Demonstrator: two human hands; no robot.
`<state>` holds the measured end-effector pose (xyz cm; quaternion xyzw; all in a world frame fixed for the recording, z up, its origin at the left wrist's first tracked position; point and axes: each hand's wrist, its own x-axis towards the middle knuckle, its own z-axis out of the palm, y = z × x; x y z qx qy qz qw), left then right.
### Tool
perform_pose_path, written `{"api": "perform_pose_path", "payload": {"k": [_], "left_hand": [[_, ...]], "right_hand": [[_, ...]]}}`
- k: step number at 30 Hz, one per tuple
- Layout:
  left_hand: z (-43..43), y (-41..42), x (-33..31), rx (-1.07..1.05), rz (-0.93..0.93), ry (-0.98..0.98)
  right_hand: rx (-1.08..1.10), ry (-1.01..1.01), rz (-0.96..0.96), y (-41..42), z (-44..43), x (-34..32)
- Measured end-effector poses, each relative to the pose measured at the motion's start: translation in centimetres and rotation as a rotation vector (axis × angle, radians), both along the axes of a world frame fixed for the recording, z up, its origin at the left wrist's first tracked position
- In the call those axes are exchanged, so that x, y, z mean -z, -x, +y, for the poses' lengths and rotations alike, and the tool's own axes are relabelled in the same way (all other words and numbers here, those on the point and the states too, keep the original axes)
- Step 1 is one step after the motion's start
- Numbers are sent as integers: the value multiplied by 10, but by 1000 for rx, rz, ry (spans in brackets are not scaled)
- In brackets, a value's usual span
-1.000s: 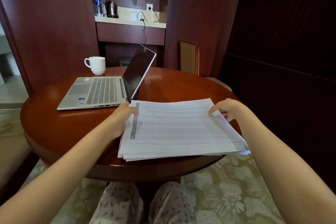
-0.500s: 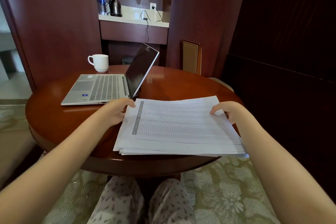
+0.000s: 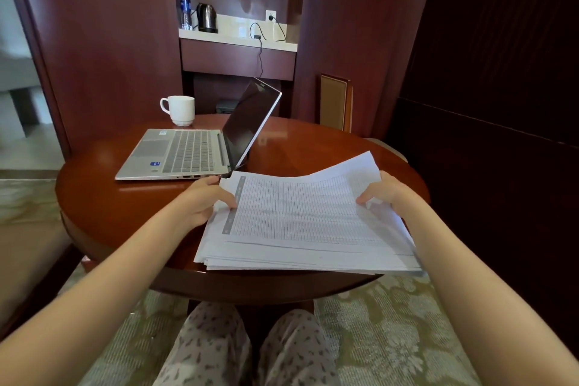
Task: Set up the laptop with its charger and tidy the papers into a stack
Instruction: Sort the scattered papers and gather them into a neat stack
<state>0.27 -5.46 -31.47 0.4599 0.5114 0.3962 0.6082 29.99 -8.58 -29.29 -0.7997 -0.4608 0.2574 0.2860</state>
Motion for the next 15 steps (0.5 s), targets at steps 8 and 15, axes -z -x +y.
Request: {"api": "perform_pose_path", "payload": {"k": [8, 15], "left_hand": [[36, 10, 23, 47, 36, -17], [7, 2, 8, -27, 47, -43]], "right_hand": [[9, 107, -82, 5, -8, -10], [119, 68, 185, -13, -8, 12]]}}
